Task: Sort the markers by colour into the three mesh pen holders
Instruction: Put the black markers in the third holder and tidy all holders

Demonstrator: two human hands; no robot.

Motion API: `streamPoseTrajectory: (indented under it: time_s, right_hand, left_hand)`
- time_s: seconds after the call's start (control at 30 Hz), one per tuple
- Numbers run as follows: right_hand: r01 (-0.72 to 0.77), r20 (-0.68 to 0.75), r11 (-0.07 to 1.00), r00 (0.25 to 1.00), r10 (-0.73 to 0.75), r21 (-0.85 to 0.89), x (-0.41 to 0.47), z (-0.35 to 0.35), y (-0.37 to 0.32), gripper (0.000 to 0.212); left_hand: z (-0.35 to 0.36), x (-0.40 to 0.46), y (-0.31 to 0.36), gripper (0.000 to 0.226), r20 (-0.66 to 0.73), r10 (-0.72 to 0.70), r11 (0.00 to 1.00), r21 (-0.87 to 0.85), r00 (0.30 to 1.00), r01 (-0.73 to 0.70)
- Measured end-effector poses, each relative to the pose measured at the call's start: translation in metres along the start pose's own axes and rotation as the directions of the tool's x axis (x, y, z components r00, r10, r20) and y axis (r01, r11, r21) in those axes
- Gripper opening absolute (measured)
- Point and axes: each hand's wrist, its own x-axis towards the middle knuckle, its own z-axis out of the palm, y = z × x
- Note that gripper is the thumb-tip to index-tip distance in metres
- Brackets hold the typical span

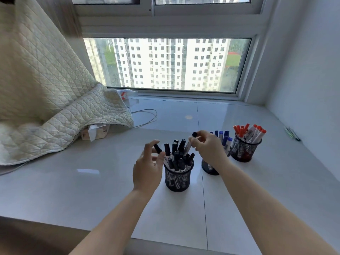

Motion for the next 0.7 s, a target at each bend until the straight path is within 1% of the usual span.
streamPoseTrajectory:
  time_s: [0.07, 0.13, 0.2, 0.27, 0.37, 0.43, 0.5, 0.57, 0.6, 0.63, 0.67, 0.7]
  right_hand:
    - [0.023, -0.074, 0.998, 0.997, -0.019, 0.065, -0.002, -0.006, 0.000, 0.014]
    - [0.040, -0.139, 0.991, 0.990, -0.023, 0.126, -0.004, -0.011, -0.001, 0.017]
    - [0.051, -0.198, 0.985, 0.980, -0.018, 0.167, -0.006, -0.015, -0.001, 0.019]
    - [0.072, -0.264, 0.978, 0.964, -0.017, 0.197, -0.009, -0.017, -0.002, 0.013]
    - [0.090, -0.342, 0.961, 0.940, 0.005, 0.261, -0.013, -0.022, -0.006, 0.015]
    - [0.072, -0.375, 0.953, 0.926, 0.046, 0.295, -0.013, -0.025, -0.008, 0.013]
    - [0.044, -0.391, 0.928, 0.913, 0.113, 0.370, -0.013, -0.026, -0.008, 0.010]
    - [0.008, -0.376, 0.875, 0.905, 0.200, 0.483, -0.013, -0.028, -0.009, 0.007]
    - [-0.023, -0.339, 0.835, 0.908, 0.248, 0.549, -0.014, -0.029, -0.010, 0.004]
    - [-0.069, -0.271, 0.781, 0.916, 0.297, 0.621, -0.016, -0.030, -0.010, 0.005]
    - [-0.128, -0.178, 0.705, 0.922, 0.343, 0.698, -0.017, -0.030, -0.009, 0.006]
    - [-0.192, -0.070, 0.607, 0.922, 0.381, 0.771, -0.020, -0.029, -0.008, 0.007]
  left_hand:
    - [0.001, -0.001, -0.001, 0.021, 0.022, 0.029, 0.999, 0.036, 0.999, -0.030]
    - [0.003, -0.003, -0.004, 0.017, 0.078, 0.027, 0.995, 0.098, 0.997, -0.035]
    - [0.004, -0.007, -0.009, 0.021, 0.137, -0.003, 0.989, 0.147, 0.991, -0.017]
    - [0.004, -0.013, -0.014, 0.027, 0.160, -0.009, 0.986, 0.166, 0.987, -0.018]
    - [0.006, -0.015, -0.014, 0.035, 0.159, -0.011, 0.991, 0.132, 0.987, -0.011]
    - [0.007, -0.017, -0.012, 0.039, 0.158, -0.035, 0.997, 0.075, 0.987, 0.023]
    - [0.009, -0.020, -0.011, 0.046, 0.168, -0.061, 0.998, -0.010, 0.984, 0.064]
    - [0.013, -0.024, -0.009, 0.064, 0.211, -0.094, 0.987, -0.111, 0.973, 0.119]
    - [0.016, -0.026, -0.008, 0.074, 0.246, -0.117, 0.979, -0.137, 0.962, 0.154]
    - [0.019, -0.027, -0.007, 0.084, 0.285, -0.147, 0.969, -0.150, 0.947, 0.195]
    - [0.022, -0.029, -0.006, 0.094, 0.320, -0.183, 0.956, -0.162, 0.930, 0.244]
    - [0.026, -0.031, -0.005, 0.103, 0.338, -0.220, 0.939, -0.180, 0.915, 0.292]
